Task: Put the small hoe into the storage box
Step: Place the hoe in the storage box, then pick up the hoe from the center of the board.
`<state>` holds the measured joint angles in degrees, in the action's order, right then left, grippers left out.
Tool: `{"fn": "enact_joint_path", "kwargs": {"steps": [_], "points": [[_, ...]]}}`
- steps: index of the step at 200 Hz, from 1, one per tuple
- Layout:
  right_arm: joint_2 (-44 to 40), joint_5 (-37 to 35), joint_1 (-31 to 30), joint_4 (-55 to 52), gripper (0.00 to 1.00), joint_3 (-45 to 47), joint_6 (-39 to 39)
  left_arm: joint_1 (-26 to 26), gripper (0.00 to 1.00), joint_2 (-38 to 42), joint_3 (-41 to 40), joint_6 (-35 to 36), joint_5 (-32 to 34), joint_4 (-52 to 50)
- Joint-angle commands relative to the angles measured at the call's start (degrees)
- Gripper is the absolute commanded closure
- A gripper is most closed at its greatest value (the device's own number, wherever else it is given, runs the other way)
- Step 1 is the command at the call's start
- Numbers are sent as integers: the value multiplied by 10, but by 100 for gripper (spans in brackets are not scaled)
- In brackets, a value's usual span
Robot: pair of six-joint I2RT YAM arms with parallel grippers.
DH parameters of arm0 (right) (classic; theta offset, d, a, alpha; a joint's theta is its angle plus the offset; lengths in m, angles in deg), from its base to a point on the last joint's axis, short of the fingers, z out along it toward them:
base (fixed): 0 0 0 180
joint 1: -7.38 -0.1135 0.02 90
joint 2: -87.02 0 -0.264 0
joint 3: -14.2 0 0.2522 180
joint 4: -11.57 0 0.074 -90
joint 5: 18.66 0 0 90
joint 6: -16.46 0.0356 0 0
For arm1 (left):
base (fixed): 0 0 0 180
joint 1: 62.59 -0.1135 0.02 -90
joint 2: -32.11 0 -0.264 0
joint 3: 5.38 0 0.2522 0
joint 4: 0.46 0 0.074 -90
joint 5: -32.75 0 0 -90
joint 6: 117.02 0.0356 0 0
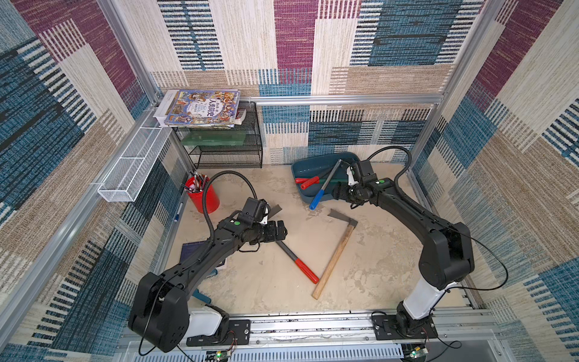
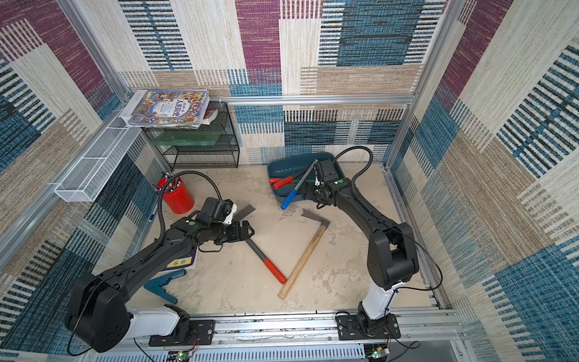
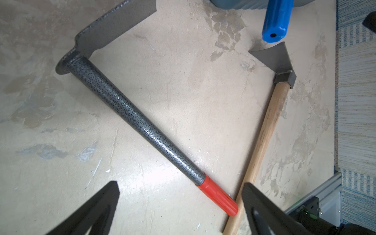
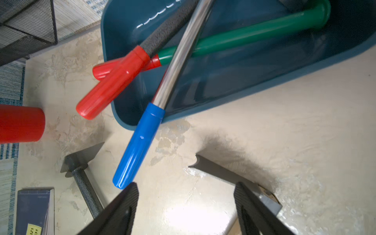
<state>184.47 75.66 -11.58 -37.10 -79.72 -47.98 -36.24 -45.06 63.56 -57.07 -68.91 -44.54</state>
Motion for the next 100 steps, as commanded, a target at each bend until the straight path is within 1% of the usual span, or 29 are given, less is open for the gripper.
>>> {"fn": "enact_joint_path", "kwargs": {"steps": [1, 45, 73, 88, 100], "points": [[-29, -24, -8, 13, 22, 32, 7, 3, 2, 0, 5, -11, 11, -12], [-90, -29, -11, 24, 22, 112, 36, 13, 3, 3, 1, -17, 27, -14], [-112, -31, -13, 21, 27, 150, 73, 24, 3, -8, 3, -9, 31, -13], [-119, -49, -16, 18, 28, 167, 96, 30, 3, -10, 4, -3, 38, -13], [-123, -44, -18, 21, 28, 181, 103, 33, 3, -11, 5, 0, 42, -13]]}}
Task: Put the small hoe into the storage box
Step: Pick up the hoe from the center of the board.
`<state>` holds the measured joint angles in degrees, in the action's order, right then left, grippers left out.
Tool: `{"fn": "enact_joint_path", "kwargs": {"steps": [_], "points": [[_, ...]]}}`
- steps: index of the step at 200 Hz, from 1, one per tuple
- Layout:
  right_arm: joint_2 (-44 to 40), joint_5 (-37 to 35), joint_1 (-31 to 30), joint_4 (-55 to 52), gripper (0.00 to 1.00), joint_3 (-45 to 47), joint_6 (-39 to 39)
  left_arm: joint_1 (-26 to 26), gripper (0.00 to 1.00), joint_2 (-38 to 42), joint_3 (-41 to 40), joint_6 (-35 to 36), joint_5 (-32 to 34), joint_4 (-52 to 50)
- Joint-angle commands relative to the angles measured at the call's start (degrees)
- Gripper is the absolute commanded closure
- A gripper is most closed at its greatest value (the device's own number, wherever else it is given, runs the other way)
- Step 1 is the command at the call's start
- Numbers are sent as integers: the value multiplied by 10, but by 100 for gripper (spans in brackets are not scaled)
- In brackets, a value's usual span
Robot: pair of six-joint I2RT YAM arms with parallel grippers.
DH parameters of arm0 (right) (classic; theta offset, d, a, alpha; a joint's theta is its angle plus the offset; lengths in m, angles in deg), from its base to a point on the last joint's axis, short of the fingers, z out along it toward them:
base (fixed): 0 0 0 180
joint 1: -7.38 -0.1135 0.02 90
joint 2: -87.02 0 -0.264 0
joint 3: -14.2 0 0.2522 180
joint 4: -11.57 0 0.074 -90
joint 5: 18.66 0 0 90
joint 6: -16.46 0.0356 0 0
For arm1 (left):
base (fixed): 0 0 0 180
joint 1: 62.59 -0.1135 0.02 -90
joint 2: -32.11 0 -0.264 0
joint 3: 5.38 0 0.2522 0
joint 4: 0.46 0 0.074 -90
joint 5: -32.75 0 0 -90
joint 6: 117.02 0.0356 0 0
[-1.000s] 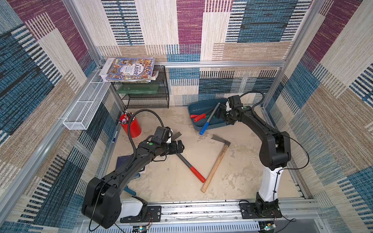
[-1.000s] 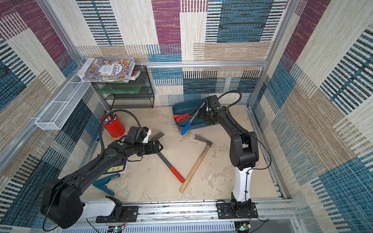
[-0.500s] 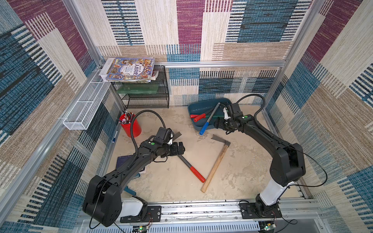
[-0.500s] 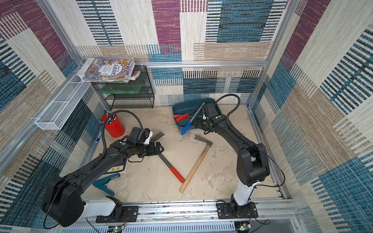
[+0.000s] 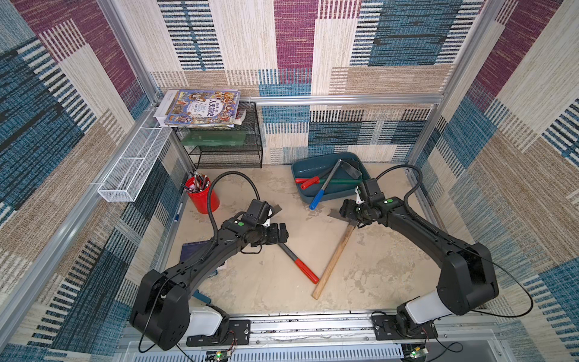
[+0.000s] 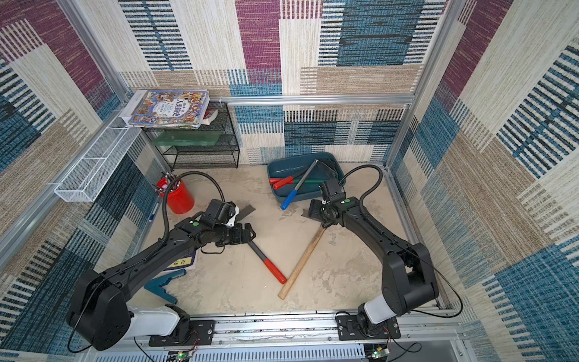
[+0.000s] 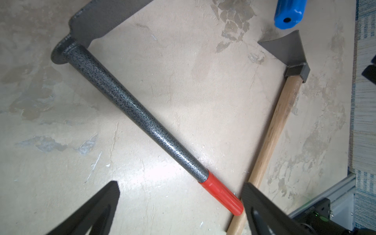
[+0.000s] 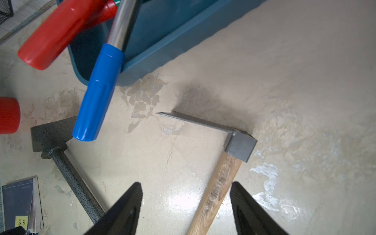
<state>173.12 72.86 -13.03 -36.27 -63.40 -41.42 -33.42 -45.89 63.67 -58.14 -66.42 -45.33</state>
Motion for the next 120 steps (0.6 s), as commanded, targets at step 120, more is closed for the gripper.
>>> {"fn": "enact_joint_path", "kwargs": {"steps": [120], "points": [[-35, 1, -7, -15, 35, 73, 144, 32, 3, -3, 7, 53, 47, 3]]}}
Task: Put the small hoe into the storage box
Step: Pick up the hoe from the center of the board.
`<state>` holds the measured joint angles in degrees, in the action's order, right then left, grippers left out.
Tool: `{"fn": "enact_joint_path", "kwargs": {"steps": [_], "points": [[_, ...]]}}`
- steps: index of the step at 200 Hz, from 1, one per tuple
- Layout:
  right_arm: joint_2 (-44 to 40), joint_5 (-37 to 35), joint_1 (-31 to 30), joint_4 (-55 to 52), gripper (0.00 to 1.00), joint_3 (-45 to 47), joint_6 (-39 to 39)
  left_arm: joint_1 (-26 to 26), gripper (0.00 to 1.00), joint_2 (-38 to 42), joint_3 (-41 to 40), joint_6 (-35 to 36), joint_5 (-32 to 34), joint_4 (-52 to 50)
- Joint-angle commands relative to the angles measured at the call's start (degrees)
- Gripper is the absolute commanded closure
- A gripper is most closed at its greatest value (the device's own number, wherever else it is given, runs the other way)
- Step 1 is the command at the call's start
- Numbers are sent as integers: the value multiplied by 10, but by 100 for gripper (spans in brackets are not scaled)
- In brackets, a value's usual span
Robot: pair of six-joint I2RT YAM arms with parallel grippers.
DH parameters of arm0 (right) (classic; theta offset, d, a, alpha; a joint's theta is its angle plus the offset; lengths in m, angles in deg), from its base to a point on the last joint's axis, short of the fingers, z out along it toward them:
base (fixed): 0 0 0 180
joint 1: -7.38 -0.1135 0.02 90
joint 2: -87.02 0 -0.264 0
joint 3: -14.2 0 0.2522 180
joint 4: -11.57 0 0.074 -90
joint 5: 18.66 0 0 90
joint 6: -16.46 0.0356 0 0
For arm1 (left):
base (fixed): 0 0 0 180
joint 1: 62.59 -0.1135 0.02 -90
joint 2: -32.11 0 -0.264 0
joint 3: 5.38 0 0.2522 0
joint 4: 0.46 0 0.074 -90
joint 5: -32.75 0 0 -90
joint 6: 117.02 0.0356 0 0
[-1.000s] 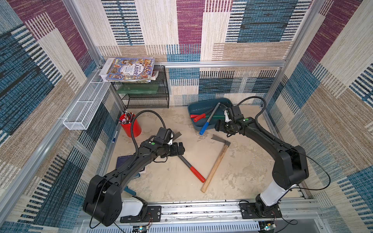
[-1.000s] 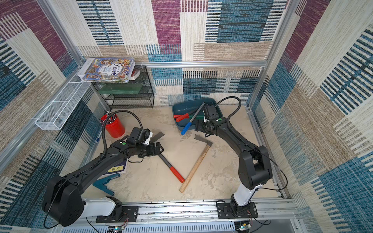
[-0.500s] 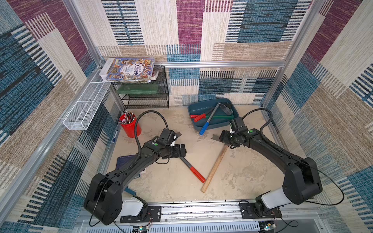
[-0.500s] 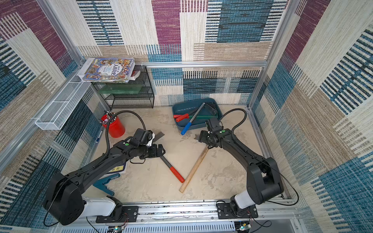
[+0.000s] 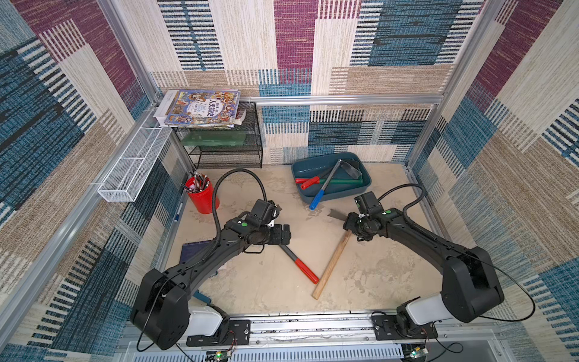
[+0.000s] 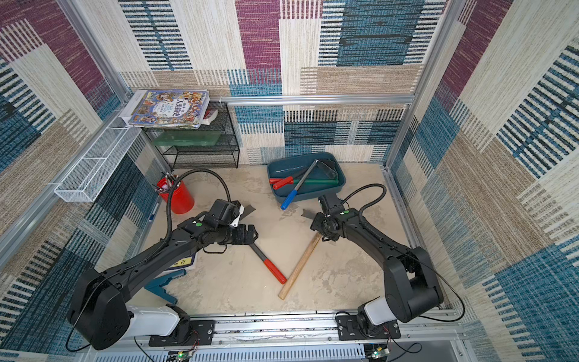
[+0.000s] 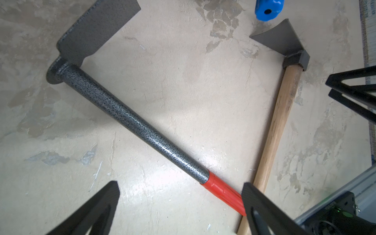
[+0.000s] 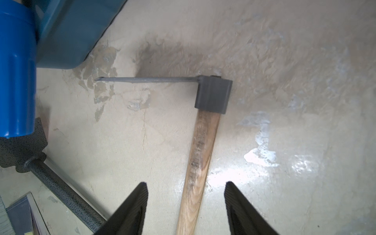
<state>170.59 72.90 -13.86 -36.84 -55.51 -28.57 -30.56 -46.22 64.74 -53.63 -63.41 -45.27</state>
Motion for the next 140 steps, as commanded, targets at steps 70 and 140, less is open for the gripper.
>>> {"fn": "enact_joint_path", "kwargs": {"steps": [70, 140], "points": [[16, 2, -1, -7, 38, -2, 22, 24, 2, -6, 0, -1, 14, 15], [48, 26, -3, 7, 40, 9, 33, 49, 3, -6, -12, -16, 22, 27]]}}
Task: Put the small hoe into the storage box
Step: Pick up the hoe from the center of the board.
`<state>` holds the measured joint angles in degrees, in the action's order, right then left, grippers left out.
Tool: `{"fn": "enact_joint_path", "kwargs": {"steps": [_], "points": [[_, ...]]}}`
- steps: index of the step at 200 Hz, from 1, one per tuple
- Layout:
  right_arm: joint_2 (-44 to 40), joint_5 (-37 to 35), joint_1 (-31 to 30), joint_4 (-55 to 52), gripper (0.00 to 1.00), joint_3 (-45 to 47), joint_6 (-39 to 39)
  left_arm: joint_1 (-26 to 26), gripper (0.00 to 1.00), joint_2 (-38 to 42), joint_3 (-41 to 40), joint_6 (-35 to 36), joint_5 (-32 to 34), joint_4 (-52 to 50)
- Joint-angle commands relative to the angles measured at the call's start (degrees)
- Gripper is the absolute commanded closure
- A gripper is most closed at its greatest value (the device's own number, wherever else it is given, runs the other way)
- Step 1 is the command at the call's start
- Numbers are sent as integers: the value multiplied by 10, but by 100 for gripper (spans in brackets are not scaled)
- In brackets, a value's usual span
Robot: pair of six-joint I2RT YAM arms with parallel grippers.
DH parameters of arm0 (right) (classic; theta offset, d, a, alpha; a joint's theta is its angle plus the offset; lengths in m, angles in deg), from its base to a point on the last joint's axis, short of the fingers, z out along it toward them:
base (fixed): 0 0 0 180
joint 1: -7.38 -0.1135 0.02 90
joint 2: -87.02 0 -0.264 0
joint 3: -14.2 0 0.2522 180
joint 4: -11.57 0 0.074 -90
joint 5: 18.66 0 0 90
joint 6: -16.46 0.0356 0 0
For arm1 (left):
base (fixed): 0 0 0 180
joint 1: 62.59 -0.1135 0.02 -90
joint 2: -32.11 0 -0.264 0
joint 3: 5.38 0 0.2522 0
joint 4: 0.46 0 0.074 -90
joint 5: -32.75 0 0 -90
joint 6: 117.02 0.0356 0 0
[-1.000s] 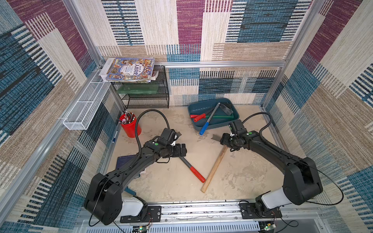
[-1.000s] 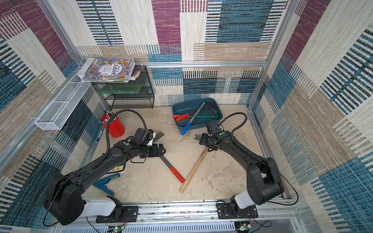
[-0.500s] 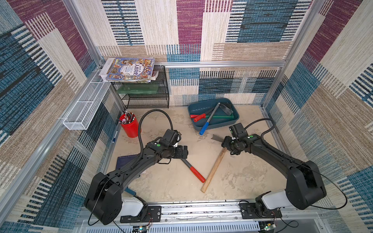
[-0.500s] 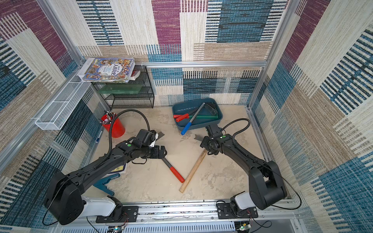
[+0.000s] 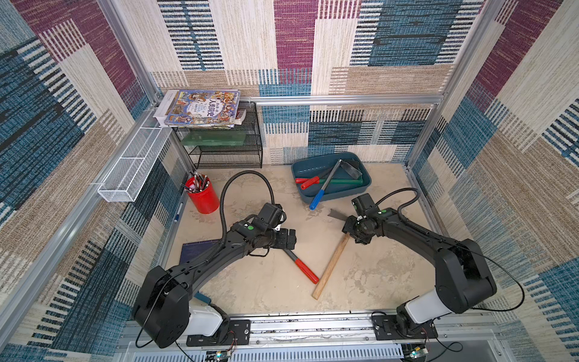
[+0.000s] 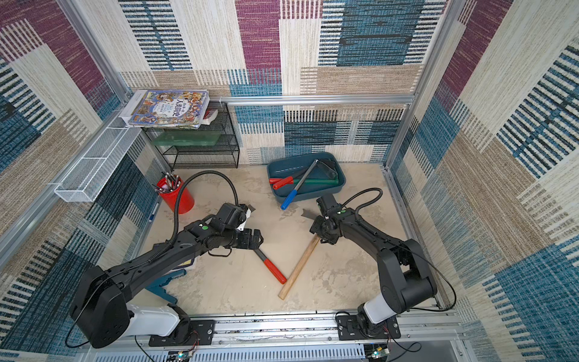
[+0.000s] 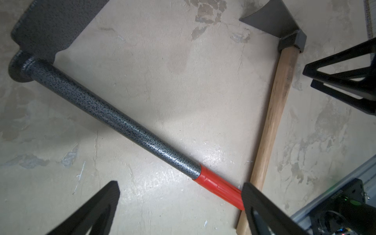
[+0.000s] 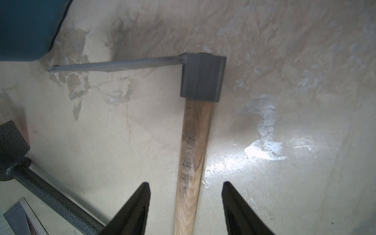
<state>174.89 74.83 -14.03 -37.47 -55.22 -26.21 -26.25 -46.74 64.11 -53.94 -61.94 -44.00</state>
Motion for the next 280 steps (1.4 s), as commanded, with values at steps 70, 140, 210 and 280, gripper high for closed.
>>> {"fn": "enact_joint_path", "kwargs": {"steps": [70, 140, 210, 280], "points": [[50, -1, -5, 20, 42, -10, 9, 21, 3, -2, -18, -28, 13, 22], [88, -18, -16, 2, 45, -38, 12, 35, 3, 1, -22, -32, 18, 21], [109, -25, -25, -18, 53, -44, 13, 36, 3, 0, -22, -30, 20, 21], [128, -28, -33, -29, 63, -61, 12, 36, 3, -1, -27, -26, 23, 21]]}}
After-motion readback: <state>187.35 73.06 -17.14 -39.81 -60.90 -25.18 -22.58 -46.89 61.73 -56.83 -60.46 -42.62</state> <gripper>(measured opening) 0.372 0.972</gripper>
